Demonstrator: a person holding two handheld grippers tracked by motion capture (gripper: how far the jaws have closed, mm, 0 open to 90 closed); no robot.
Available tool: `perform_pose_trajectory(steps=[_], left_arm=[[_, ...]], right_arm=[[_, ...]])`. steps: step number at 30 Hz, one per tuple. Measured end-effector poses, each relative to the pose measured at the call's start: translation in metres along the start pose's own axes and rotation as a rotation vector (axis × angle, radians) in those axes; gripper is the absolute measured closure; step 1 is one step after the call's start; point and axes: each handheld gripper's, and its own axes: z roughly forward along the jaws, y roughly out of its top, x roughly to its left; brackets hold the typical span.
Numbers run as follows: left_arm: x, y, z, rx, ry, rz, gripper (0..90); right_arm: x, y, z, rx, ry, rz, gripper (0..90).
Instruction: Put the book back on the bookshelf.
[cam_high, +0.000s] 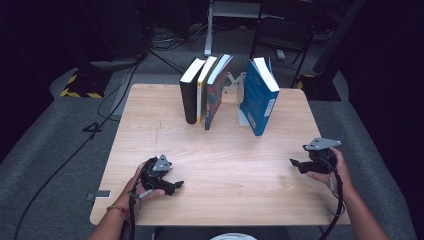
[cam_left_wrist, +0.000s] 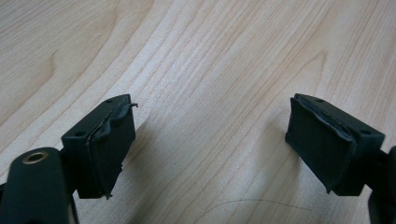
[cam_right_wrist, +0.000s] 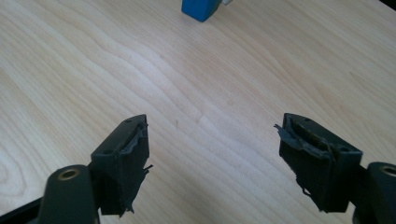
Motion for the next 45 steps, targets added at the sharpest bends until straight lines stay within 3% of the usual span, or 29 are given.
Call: perform_pose_trajectory(steps=[5, 11, 19, 26, 31, 32, 34, 36, 45], left_arm=[[0.0, 0.0, 0.0, 0.0, 0.001, 0.0, 15.7], [0.0, 0.0, 0.0, 0.0, 0.002, -0.002, 15.7], [0.0, 0.0, 0.0, 0.0, 0.002, -0.002, 15.6], [0.0, 0.0, 0.0, 0.0, 0.002, -0.002, 15.6], [0.0, 0.0, 0.0, 0.0, 0.002, -0.002, 15.7], [0.0, 0.0, 0.0, 0.0, 0.002, -0.002, 15.6], [0.0, 0.0, 0.0, 0.0, 0.002, -0.002, 15.6], [0.0, 0.0, 0.0, 0.0, 0.002, -0.002, 15.6], [-0.001, 0.0, 0.0, 0.0, 0.006, -0.005, 15.6]], right_arm=[[-0.002, -0.02, -0.004, -0.009, 0.016, 0.001, 24.9], [-0.004, -0.049, -0.008, -0.036, 0.039, 0.056, 24.6], [-0.006, -0.073, -0.012, -0.061, 0.046, 0.077, 24.1], [-0.006, -0.094, -0.016, -0.075, 0.053, 0.124, 23.9], [-0.007, -0.106, -0.016, -0.084, 0.063, 0.167, 22.4], [-0.008, -0.108, -0.018, -0.085, 0.038, 0.177, 22.0], [-0.008, -0.109, -0.019, -0.082, 0.04, 0.183, 21.4], [-0.01, -0.11, -0.018, -0.069, 0.075, 0.201, 20.3], [-0.01, -0.11, -0.018, -0.069, 0.076, 0.205, 20.1]])
